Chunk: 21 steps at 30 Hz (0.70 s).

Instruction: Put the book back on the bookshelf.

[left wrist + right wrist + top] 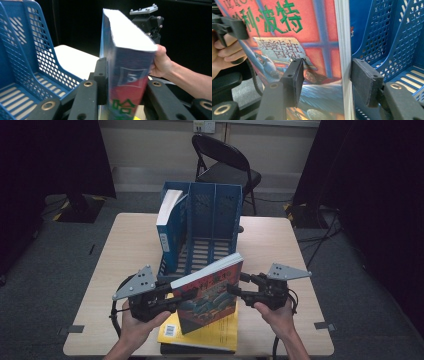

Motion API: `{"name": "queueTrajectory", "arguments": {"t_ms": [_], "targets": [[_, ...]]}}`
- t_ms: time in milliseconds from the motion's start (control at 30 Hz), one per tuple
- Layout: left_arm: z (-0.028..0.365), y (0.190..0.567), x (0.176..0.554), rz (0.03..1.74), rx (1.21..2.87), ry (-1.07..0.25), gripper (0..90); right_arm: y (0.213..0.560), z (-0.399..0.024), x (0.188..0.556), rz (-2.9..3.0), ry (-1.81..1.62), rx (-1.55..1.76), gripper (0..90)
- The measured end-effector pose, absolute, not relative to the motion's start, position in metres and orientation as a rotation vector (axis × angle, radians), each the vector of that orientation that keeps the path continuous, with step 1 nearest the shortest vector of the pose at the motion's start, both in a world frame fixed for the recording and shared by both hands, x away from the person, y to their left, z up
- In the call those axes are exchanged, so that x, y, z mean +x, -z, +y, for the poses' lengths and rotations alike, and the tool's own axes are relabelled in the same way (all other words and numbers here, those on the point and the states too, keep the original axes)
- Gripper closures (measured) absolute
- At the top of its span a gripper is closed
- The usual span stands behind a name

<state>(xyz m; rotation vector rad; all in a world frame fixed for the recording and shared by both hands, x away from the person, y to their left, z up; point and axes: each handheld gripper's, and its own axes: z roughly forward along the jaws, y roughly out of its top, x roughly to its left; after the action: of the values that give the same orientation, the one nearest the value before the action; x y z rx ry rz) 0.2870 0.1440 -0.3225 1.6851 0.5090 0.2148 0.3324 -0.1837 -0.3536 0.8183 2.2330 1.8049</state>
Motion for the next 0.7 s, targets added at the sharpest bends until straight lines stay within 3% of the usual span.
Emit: {"name": "queueTrajectory", "arguments": {"t_ms": [267, 400, 533, 700], "targets": [[0.128, 0.326, 0.294, 0.539, 1.731, -0.198, 70.5, 0.353, -0.186, 0.331, 2.247, -1.811, 0.796, 45.3], [0.115, 0.332, 0.294, 0.518, 1.758, -0.219, 65.0, 0.353, -0.186, 0.331, 2.254, -1.823, 0.789, 43.9], [0.116, 0.335, 0.292, 0.516, 1.746, -0.247, 67.8, 0.354, -0.190, 0.332, 2.260, -1.850, 0.787, 47.0], [0.118, 0.338, 0.294, 0.490, 1.736, -0.230, 65.2, 0.354, -0.189, 0.331, 2.260, -1.839, 0.787, 46.7]]}}
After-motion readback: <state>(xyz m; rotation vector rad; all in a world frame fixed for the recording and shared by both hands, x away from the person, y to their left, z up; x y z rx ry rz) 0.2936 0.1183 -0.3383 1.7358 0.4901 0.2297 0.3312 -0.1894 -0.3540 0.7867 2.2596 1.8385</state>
